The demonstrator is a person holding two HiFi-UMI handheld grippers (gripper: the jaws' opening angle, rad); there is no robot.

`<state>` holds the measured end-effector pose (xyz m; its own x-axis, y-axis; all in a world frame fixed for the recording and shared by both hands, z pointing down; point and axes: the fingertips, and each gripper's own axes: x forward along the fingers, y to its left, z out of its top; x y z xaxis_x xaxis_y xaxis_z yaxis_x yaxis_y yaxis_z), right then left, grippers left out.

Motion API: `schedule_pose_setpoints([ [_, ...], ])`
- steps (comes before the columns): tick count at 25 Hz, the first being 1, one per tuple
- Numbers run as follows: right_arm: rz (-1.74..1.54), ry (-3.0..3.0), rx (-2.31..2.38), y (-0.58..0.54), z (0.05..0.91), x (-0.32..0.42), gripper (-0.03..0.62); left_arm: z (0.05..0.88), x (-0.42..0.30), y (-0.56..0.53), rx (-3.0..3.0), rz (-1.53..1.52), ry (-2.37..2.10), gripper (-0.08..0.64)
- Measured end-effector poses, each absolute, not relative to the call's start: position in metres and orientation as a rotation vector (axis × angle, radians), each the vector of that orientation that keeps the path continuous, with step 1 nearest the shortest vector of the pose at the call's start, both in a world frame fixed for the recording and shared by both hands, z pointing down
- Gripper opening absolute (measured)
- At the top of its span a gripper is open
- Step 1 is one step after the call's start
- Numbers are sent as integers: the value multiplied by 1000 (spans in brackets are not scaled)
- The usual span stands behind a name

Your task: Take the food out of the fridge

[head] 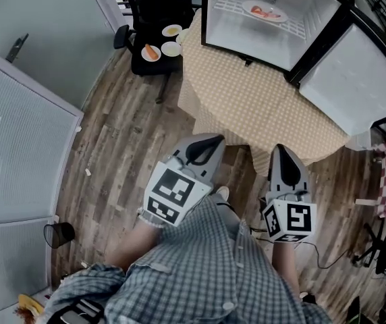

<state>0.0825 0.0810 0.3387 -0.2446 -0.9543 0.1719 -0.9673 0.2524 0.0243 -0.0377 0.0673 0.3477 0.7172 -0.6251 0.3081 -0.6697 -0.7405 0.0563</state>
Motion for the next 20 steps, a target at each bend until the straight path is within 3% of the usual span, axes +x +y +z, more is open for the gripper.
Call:
schedule_pose_setpoints([
  [20,123,-2440,1769,-9,330,165,11,328,32,-18,2661,297,-1154,5],
])
